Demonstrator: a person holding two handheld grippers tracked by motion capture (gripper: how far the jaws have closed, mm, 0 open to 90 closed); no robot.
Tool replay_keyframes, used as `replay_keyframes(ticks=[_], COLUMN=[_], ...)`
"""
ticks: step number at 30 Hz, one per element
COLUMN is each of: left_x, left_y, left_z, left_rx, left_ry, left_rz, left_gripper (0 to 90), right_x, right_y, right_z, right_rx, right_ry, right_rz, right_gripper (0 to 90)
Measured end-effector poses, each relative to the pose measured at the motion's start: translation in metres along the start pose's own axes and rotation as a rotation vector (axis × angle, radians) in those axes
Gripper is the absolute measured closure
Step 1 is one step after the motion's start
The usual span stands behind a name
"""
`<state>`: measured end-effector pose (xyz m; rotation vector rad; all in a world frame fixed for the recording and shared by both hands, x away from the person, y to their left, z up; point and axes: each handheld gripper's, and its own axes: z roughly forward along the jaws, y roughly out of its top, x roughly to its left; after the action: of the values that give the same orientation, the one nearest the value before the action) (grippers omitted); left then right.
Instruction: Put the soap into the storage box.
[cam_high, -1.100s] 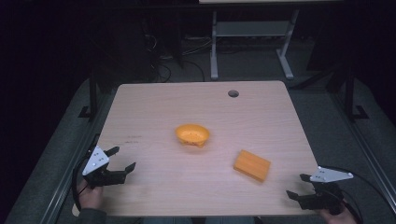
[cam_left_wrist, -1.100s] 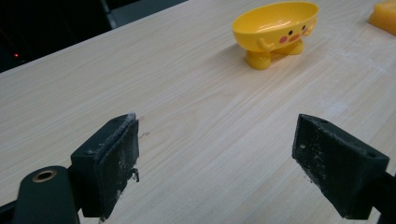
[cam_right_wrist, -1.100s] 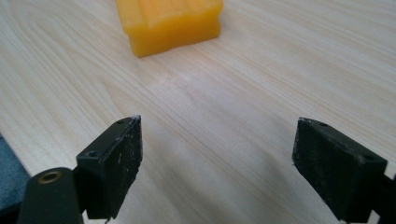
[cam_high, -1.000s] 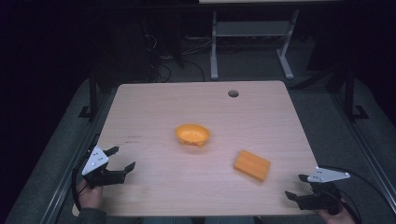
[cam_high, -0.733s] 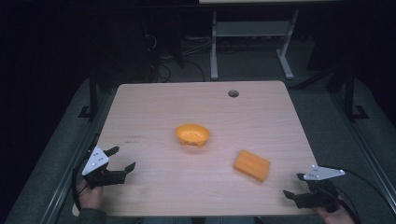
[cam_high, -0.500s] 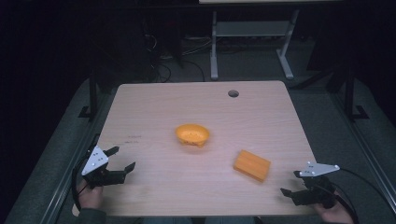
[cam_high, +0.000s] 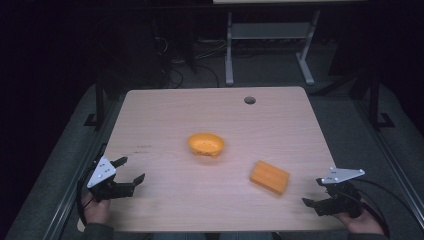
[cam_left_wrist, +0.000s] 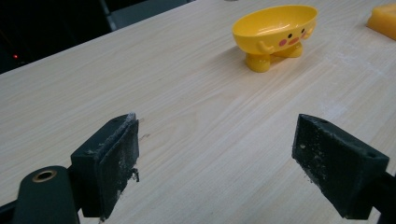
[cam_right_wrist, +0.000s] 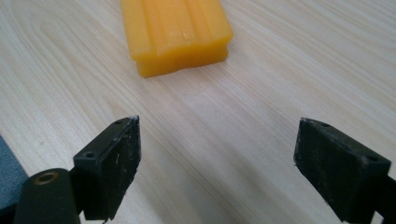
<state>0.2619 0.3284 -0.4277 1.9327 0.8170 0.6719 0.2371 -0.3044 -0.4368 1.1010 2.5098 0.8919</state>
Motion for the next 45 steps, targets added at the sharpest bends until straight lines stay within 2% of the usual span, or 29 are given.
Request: replay_keyframes(ticks=[10, 12, 16, 20, 30, 45], left_x=[0.0, -0.001, 0.0, 0.0, 0.001, 0.0], left_y=[0.0, 0.0, 0.0, 0.0, 0.0, 0.0], left_z=[0.0, 0.0, 0.0, -0.001, -0.001, -0.001], left_rx=[0.0, -0.009, -0.005, -0.008, -0.006, -0.011], left_ry=[0.002, 0.0, 0.002, 0.002, 0.001, 0.0], left_rz=[-0.004, -0.015, 0.001, -0.011, -0.011, -0.018], left_gripper=[13.9, 13.9, 13.9, 13.9, 13.9, 13.9], right_x=[-0.003, -0.002, -0.002, -0.001, 0.001, 0.007], right_y=[0.019, 0.023, 0.029, 0.039, 0.057, 0.079], right_z=[-0.008, -0.009, -0.008, -0.005, 0.0, 0.015], right_rx=[0.004, 0.012, 0.015, 0.029, 0.046, 0.052], right_ry=[-0.003, -0.002, 0.002, 0.012, 0.022, 0.049], right_rz=[-0.033, -0.036, -0.054, -0.071, -0.11, -0.152], right_gripper=[14.2, 14.3, 14.2, 14.2, 14.2, 14.2])
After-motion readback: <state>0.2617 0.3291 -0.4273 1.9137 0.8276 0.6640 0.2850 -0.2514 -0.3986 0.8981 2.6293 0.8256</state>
